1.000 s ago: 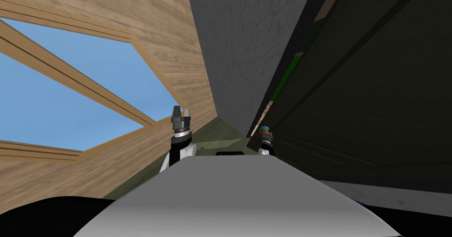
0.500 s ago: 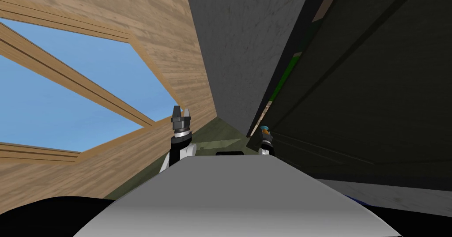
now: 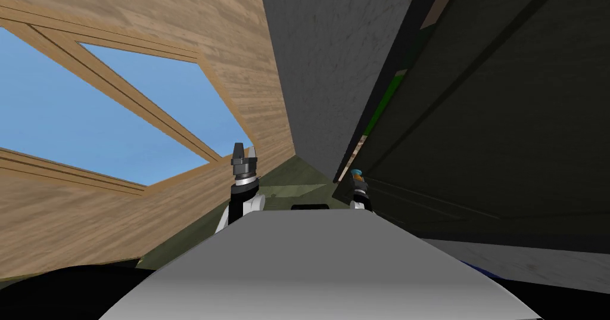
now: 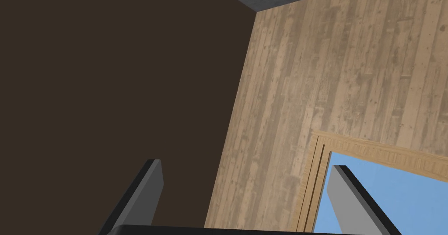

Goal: Pull the door open

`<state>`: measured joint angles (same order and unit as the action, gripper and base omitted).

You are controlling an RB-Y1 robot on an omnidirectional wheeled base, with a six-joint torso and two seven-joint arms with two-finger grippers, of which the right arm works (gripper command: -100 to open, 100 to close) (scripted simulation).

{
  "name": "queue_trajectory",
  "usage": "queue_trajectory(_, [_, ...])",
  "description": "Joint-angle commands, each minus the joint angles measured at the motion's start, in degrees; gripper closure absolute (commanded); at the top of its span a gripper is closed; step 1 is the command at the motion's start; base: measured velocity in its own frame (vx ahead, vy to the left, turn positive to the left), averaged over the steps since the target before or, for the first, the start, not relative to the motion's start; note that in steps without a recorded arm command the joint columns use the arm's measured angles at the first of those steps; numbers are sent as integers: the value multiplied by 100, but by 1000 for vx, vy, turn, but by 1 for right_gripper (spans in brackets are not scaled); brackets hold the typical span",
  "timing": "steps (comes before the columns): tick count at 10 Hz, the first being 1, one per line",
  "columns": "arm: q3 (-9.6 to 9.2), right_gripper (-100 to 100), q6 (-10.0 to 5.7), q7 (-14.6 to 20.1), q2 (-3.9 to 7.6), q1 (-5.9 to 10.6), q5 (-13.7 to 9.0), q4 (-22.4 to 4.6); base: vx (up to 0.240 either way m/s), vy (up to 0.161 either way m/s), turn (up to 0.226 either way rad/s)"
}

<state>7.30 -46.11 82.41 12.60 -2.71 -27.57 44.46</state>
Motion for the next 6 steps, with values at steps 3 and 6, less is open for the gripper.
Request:
queue_trajectory(3, [-314, 100, -8, 358, 155, -111, 144, 45, -261, -13, 147])
queue_trajectory(6, [-510, 100, -11, 583, 271, -175, 237, 81, -234, -24, 128])
